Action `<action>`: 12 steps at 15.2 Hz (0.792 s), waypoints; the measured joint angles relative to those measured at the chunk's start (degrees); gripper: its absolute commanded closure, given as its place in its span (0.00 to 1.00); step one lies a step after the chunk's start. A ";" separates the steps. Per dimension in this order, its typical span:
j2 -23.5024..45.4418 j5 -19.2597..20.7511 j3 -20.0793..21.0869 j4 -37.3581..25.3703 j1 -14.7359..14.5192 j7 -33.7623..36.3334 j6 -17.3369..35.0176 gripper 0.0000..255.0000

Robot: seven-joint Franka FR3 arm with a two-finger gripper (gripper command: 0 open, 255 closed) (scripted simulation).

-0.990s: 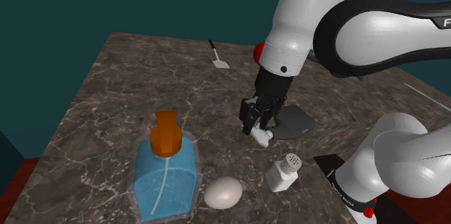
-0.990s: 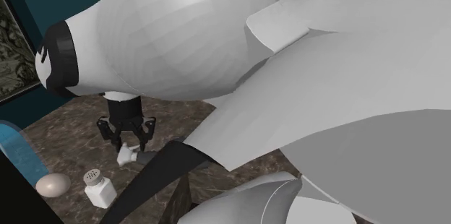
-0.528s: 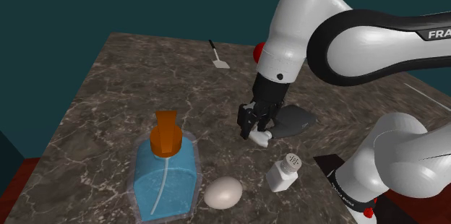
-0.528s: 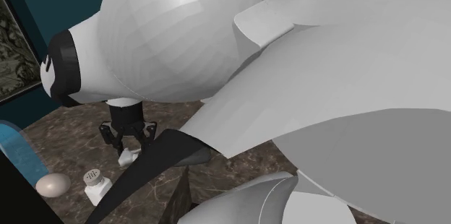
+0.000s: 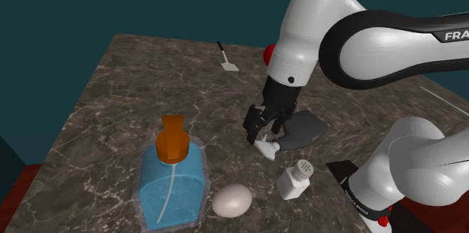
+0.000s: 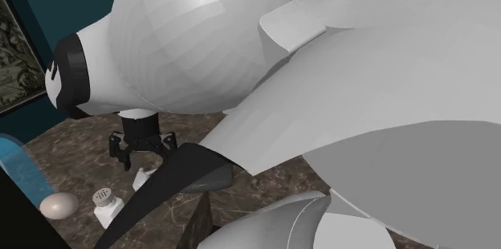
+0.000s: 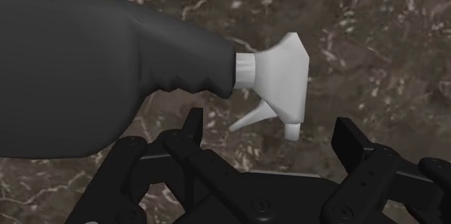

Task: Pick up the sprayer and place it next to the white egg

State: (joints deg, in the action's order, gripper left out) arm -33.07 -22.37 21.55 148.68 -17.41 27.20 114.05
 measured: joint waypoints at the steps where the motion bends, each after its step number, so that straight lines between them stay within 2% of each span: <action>1: 0.00 0.00 0.00 0.00 0.00 0.00 0.00 0.00; 6: -1.64 1.71 -1.93 -5.43 0.71 0.48 -7.10 0.00; 12: -1.83 1.92 -2.20 -5.80 0.82 0.38 -7.76 0.00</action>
